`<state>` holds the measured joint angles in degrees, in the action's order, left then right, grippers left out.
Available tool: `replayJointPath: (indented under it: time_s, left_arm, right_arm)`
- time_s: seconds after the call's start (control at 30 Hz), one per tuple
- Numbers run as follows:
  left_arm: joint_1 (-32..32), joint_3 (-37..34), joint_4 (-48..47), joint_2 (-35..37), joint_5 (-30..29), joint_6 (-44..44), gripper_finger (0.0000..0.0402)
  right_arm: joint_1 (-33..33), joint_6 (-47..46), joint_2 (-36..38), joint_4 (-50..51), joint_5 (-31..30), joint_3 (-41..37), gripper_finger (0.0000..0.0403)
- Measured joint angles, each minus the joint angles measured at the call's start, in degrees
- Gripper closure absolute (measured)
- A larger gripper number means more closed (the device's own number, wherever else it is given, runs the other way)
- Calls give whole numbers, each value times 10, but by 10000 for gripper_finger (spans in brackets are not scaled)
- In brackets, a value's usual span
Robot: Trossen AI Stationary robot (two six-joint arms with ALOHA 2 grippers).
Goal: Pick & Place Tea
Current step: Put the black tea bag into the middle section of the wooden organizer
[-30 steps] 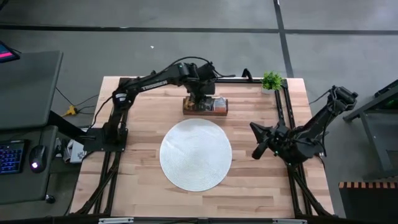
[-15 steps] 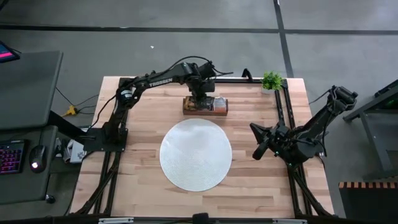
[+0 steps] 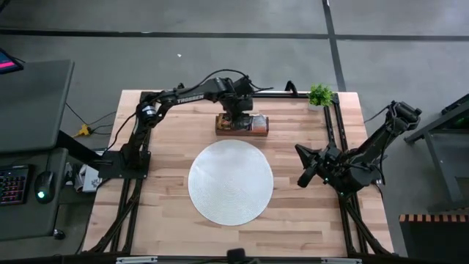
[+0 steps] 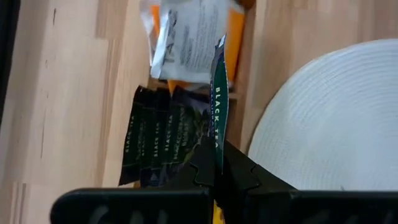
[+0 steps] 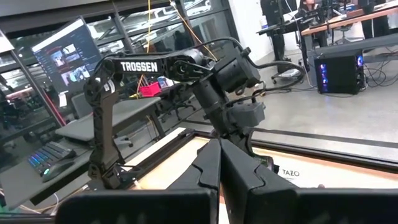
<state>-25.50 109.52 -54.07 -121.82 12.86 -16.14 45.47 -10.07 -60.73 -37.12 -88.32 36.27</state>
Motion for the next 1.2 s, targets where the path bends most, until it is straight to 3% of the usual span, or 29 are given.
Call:
replayJointPath:
  time_s: [0.23,0.57,0.87,1.03,1.2]
  left_arm:
    - [-1,-29,11,0,-28,1,401]
    - [0,-82,57,0,-13,24,401]
    - [0,-89,67,0,-14,27,398]
    - [0,-89,75,0,-15,22,367]
    - [0,-89,77,0,-15,14,298]
  right_arm:
    - [0,0,0,0,-1,0,403]
    - [0,0,0,-1,-1,0,403]
    - [0,0,0,-1,-1,0,403]
    - [0,0,0,-2,-1,0,403]
    - [0,0,0,-1,-1,0,403]
